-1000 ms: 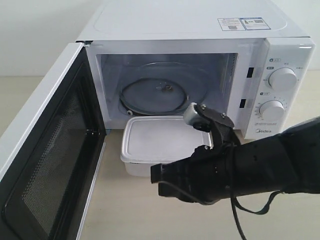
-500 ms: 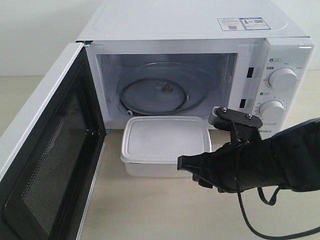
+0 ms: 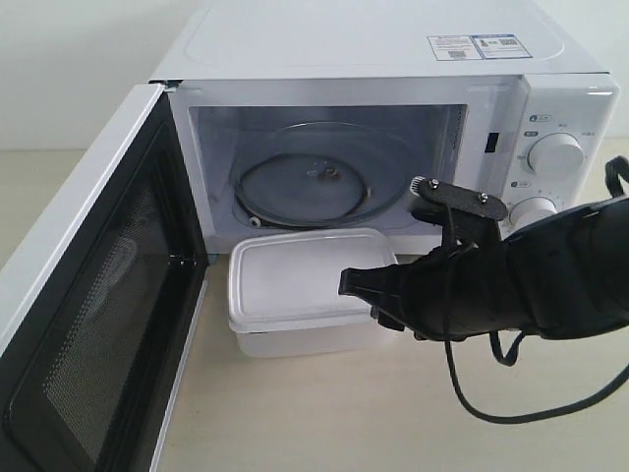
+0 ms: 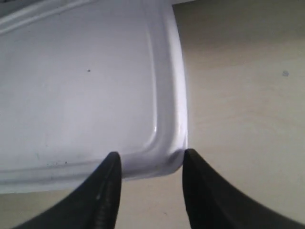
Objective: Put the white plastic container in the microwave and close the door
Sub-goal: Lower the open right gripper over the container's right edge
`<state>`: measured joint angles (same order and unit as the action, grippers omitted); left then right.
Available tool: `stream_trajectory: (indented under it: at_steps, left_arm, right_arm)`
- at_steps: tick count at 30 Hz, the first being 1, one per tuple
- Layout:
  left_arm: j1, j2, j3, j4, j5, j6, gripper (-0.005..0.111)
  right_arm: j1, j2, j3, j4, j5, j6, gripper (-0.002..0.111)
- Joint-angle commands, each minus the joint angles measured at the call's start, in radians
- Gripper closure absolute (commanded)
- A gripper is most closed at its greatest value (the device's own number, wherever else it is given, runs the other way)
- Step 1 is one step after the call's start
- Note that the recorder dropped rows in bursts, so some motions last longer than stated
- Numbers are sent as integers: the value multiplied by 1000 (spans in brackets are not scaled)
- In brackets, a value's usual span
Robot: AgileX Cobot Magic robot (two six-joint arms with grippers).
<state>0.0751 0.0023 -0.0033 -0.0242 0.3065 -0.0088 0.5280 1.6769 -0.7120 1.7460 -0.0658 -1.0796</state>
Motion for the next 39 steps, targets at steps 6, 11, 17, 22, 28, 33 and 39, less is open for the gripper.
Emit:
stream_trajectory:
  at_steps: [6, 11, 17, 22, 28, 33, 39]
  left_arm:
    - [3, -2, 3, -2, 0, -1, 103]
    - [3, -2, 3, -2, 0, -1, 103]
    - [3, -2, 3, -2, 0, -1, 103]
    - [3, -2, 3, -2, 0, -1, 103]
    - [3, -2, 3, -2, 0, -1, 103]
    - [3, -2, 3, -2, 0, -1, 103]
    - [3, -2, 3, -2, 0, -1, 103]
  right_arm:
    - [-49, 20, -9, -36, -112, 12, 68]
    - [-69, 20, -28, -94, -117, 47, 68]
    - [-69, 20, -55, -104, -49, 22, 68]
    - [-69, -26, -48, -106, -67, -77, 68]
    - [-33, -91, -55, -106, 20, -35, 68]
    - [46, -74, -100, -135, 66, -79, 68]
    - [93, -8, -119, -144, 36, -147, 68]
